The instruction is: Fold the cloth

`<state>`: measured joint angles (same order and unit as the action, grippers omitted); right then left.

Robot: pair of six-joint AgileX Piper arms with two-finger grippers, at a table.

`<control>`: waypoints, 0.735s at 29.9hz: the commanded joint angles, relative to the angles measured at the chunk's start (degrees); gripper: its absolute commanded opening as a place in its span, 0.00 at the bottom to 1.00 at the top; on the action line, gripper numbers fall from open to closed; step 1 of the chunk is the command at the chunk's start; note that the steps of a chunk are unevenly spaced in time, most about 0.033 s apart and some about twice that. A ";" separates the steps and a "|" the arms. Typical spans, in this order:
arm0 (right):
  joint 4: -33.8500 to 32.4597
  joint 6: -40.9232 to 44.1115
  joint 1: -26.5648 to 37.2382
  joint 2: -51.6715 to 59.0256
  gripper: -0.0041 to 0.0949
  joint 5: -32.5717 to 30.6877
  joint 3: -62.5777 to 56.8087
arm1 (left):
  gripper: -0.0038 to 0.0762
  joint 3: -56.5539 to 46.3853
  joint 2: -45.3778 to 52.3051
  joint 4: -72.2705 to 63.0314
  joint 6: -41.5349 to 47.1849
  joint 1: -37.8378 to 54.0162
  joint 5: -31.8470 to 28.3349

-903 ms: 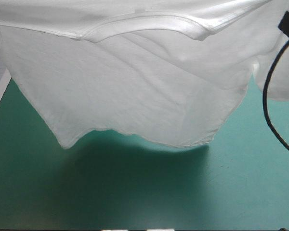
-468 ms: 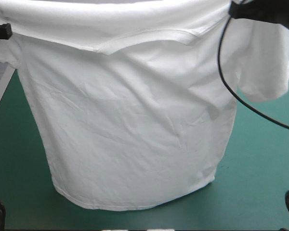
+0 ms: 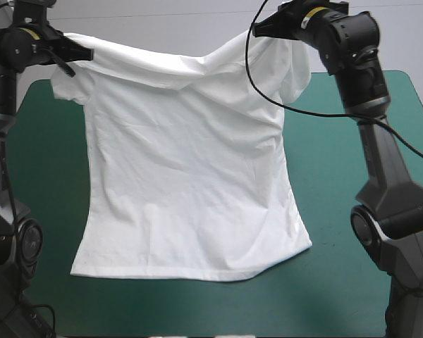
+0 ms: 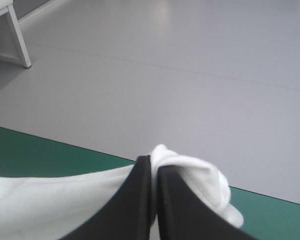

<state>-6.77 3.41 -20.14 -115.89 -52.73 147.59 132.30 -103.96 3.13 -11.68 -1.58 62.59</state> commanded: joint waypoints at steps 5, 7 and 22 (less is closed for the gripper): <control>-1.97 -0.15 0.30 -7.57 0.03 15.36 1.08 | 0.04 1.15 -8.76 2.34 0.46 -0.22 -10.29; -1.97 -0.15 0.30 -9.49 0.03 16.36 1.08 | 0.04 1.15 -11.05 3.17 0.57 -0.22 -10.29; -1.58 2.30 0.30 -10.03 0.83 5.31 1.33 | 0.78 1.15 -14.89 3.69 3.35 -0.22 -4.43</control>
<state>-7.39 4.32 -20.14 -131.62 -46.44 147.09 131.75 -124.40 6.35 -9.09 -1.58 58.06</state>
